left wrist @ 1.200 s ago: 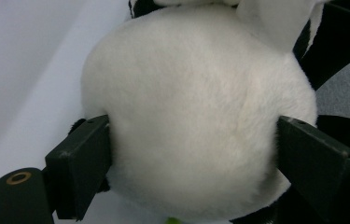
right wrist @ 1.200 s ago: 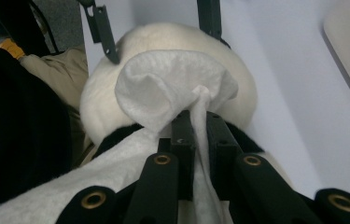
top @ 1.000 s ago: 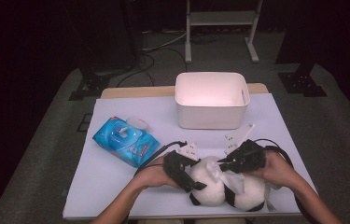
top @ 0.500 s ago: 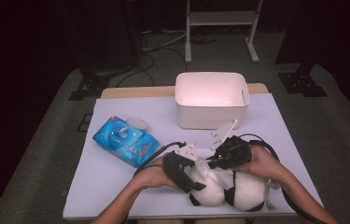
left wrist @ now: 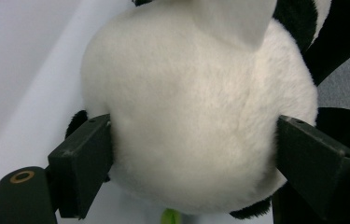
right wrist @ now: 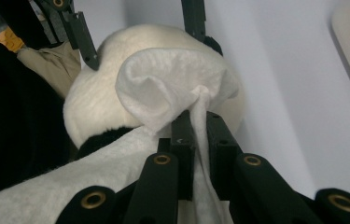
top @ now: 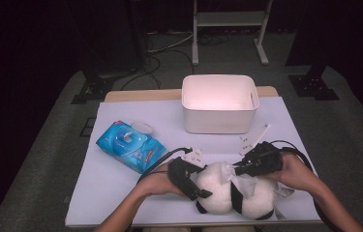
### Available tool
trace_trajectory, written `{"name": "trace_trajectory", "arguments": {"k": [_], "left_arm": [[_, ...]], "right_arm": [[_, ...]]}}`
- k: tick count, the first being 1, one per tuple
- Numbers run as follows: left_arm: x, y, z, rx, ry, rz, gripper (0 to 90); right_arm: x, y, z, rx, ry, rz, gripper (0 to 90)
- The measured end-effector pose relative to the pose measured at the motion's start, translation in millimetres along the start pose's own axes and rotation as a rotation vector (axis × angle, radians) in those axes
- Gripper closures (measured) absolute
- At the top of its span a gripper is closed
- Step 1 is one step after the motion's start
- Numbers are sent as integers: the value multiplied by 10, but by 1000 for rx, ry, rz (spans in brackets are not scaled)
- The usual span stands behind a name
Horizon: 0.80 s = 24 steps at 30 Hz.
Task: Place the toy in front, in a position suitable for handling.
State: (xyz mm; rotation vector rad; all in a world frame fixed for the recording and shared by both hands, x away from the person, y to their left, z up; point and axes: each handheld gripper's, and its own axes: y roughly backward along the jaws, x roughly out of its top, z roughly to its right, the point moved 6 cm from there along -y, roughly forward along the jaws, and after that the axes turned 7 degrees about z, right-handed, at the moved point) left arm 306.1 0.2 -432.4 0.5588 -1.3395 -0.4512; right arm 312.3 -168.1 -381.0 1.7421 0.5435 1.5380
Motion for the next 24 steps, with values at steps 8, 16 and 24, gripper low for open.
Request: {"name": "trace_trajectory", "arguments": {"k": [8, 16, 24], "left_arm": [[-5, 0, 0, 1, 1, -3, 146], [-5, -1, 2, 0, 5, -3, 146], [-15, -12, -2, -2, 3, -10, 146]], "right_arm": [[-179, 256, 11, -37, -42, 31, 828], [-339, 420, 25, -63, -79, 58, 825], [-403, 445, 32, -65, -95, 84, 823]]}}
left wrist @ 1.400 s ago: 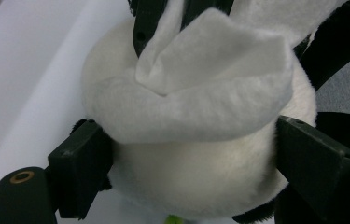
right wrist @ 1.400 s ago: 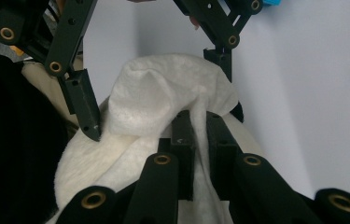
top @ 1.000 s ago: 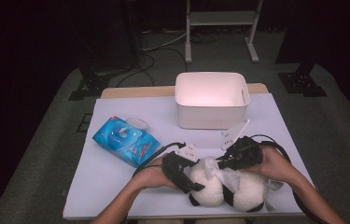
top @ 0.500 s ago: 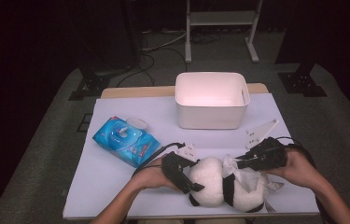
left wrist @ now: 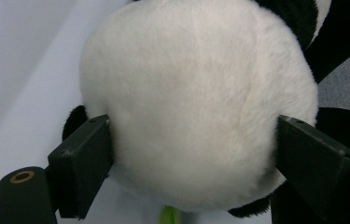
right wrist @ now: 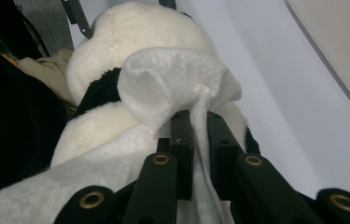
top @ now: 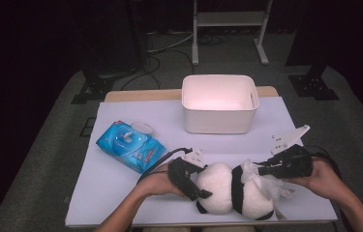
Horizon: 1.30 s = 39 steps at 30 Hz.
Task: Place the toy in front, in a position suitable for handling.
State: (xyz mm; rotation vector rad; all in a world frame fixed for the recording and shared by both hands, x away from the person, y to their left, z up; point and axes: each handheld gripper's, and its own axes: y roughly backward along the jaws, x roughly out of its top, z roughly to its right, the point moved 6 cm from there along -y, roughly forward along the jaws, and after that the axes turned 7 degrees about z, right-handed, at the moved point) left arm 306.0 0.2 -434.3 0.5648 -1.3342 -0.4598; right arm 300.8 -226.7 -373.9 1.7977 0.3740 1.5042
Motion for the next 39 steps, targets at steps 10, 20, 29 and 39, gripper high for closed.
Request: {"name": "trace_trajectory", "arguments": {"k": [10, 20, 29, 39], "left_arm": [[18, -5, 6, 19, -11, -6, 149], [16, 14, 8, 26, -23, -18, 148], [18, 25, 12, 23, -22, -22, 146], [5, 41, 2, 9, -5, -15, 146]], "right_arm": [[205, -281, 3, 46, 32, -24, 824], [422, -641, -29, 92, 78, -79, 825], [656, -868, -72, 123, 125, -109, 829], [716, -923, -112, 148, 142, -88, 829]]}}
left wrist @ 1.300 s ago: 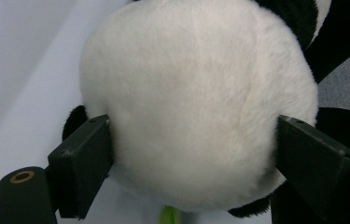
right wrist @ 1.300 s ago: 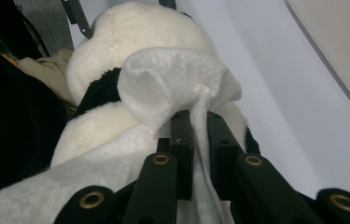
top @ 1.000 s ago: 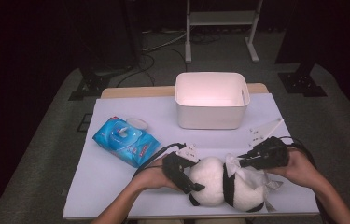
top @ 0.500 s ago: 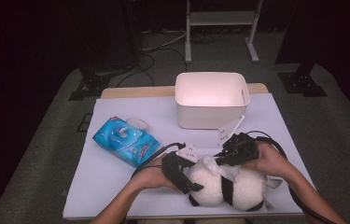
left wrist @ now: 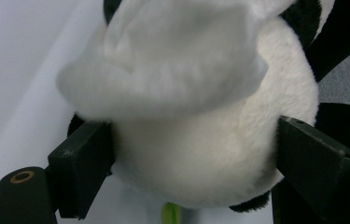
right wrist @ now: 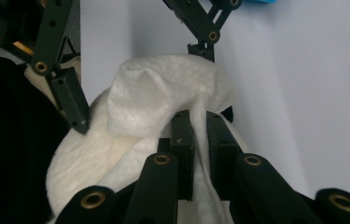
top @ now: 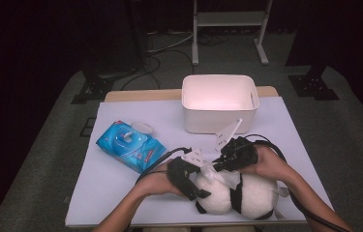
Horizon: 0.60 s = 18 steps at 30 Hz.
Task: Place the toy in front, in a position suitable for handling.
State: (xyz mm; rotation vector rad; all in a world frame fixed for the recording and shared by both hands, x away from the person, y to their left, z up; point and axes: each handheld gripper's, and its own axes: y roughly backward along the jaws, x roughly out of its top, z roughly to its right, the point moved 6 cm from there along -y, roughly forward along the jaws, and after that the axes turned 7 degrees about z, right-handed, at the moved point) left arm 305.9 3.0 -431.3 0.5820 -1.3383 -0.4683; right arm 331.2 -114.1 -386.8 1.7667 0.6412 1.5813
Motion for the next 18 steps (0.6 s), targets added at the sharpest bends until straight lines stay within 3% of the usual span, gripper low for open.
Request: {"name": "trace_trajectory", "arguments": {"k": [7, 11, 18], "left_arm": [[-24, -1, -9, -7, 19, 9, 145], [-27, -1, -8, -9, 22, 7, 145], [-1, 0, 0, -8, 22, -9, 143]], "right_arm": [[-156, 166, -55, -10, -32, 14, 827], [-337, 330, -97, -43, -48, 8, 823], [-529, 612, -176, -100, -70, 50, 813]]}}
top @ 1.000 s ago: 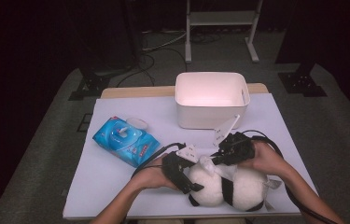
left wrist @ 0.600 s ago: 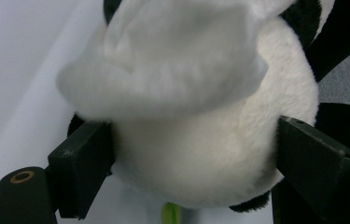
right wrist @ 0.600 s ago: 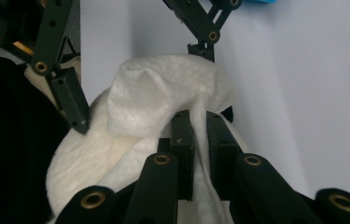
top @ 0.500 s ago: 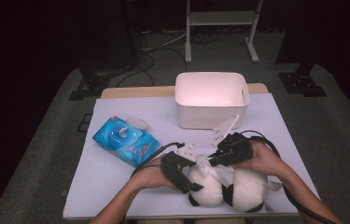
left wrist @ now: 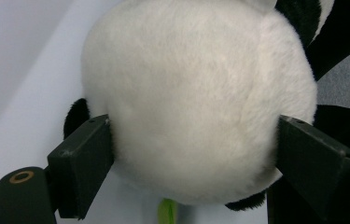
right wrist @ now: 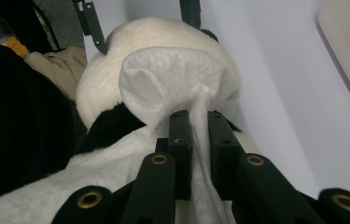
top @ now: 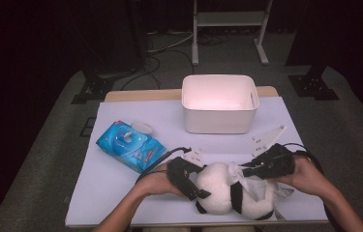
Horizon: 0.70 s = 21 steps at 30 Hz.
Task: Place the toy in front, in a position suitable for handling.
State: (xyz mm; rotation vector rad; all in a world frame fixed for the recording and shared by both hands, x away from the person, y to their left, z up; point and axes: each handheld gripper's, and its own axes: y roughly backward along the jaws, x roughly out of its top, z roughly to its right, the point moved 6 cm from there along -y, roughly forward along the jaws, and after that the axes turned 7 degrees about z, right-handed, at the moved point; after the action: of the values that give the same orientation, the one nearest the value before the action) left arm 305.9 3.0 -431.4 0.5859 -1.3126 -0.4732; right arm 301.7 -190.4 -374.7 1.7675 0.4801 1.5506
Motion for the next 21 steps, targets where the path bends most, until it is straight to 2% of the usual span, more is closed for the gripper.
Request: {"name": "trace_trajectory", "arguments": {"k": [5, 8, 10, 14, 17, 21], "left_arm": [[67, -4, -5, -11, 17, 11, 122], [90, -15, -17, -12, 13, 4, 93], [140, -40, -26, -17, 30, 19, 74], [156, -90, -62, -18, 42, 8, 25], [169, -158, -105, -51, 70, 14, 5], [174, -204, -124, -70, 80, 6, 0]], "right_arm": [[-139, 111, 2, -18, -25, 33, 816], [-188, 100, 8, -25, -37, 55, 820], [-204, 78, 14, -28, -38, 58, 824], [-199, 52, 9, -18, -35, 67, 825], [-201, 26, 4, -8, -29, 70, 828], [-201, 4, 8, 1, -25, 70, 829]]}}
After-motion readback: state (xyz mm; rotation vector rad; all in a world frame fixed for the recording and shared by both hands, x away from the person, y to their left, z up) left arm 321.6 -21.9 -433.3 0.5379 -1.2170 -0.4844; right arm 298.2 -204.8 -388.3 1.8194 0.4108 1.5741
